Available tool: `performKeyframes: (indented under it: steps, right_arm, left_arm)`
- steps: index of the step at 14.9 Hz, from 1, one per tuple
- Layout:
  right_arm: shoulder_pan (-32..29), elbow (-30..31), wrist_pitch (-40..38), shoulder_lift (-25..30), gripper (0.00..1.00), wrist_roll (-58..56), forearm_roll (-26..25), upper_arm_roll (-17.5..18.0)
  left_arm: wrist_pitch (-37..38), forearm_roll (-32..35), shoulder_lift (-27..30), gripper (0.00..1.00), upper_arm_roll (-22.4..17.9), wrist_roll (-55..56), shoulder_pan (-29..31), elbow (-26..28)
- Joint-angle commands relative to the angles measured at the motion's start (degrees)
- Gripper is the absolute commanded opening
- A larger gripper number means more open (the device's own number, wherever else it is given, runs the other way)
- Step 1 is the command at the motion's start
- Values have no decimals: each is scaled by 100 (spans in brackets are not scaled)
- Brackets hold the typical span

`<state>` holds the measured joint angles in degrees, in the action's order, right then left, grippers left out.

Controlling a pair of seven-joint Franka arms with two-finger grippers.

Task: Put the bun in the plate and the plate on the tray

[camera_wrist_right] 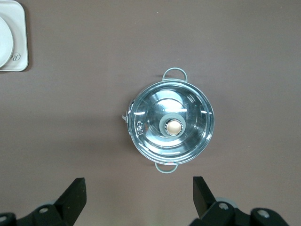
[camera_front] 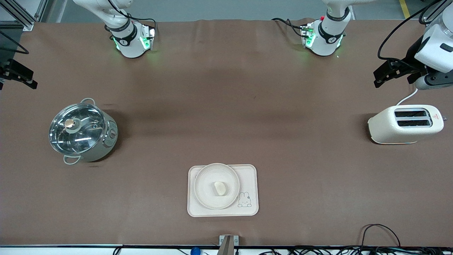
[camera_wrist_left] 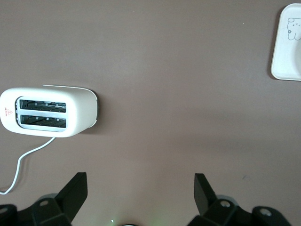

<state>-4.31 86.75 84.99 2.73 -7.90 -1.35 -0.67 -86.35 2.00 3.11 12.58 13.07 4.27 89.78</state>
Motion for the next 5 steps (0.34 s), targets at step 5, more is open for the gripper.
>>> performKeyframes:
  steps: [5]
  right_arm:
    - [-229, 229, 53, 114, 100, -195, -68, 41]
  left_arm:
    - [162, -69, -48, 100, 25, -120, 4, -145]
